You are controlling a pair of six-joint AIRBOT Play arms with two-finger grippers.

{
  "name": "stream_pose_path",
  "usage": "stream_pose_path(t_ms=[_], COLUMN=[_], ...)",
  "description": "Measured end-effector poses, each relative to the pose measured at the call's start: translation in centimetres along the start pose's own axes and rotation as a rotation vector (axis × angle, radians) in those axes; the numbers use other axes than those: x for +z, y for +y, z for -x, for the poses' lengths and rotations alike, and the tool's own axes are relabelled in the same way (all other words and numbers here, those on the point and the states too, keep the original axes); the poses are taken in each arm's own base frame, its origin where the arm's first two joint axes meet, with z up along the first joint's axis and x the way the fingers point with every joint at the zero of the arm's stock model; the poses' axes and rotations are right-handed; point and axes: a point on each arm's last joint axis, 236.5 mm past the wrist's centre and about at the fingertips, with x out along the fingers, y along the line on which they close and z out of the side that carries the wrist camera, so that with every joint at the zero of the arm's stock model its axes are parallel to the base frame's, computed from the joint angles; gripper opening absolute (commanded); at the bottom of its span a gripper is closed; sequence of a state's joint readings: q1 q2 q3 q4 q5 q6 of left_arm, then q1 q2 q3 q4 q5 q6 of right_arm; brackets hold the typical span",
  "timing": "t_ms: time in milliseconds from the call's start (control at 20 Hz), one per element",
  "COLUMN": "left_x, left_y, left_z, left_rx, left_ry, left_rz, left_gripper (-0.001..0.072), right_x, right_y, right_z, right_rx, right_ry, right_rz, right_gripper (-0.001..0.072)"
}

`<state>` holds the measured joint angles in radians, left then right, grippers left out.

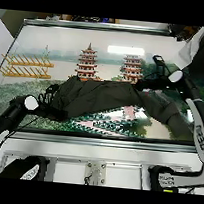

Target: Fold the clothes and pants, and hang the long-sleeved shirts on hangers.

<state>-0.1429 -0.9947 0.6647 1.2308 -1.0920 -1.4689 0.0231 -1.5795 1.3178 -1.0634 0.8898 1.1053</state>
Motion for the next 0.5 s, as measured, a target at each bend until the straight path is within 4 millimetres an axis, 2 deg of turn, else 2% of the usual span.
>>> stream_pose_path(t_ms=[200,300,350,400,450,500], left_x=[0.1,0.1,0.1,0.1,0.1,0.1], left_y=[0.3,0.3,0.3,0.3,0.3,0.3], left_z=[0.1,0.1,0.1,0.1,0.1,0.1], left_rx=[0.001,0.001,0.001,0.001,0.001,0.001], left_ry=[-0.004,-0.005,-0.005,-0.006,-0.006,-0.006], left_rz=[0.017,0.019,0.020,0.021,0.021,0.021], left_gripper=[0.0015,0.0015,0.0015,0.0015,0.0015,0.0015], right_x=[1.0,0.8,0.6,0.5,0.3,0.3], right_y=[0.7,1.1,1.3,1.3,1.4,1.4], right_z=[-4.8,-6.2,-6.7,-7.1,-7.3,-7.5], right_rx=[0.025,0.035,0.038,0.038,0.037,0.037], right_ry=[0.028,0.046,0.053,0.059,0.065,0.069], right_rz=[0.074,0.092,0.099,0.107,0.112,0.118], right_gripper=[0.0715,0.0713,0.0679,0.0472,0.0225,0.0036])
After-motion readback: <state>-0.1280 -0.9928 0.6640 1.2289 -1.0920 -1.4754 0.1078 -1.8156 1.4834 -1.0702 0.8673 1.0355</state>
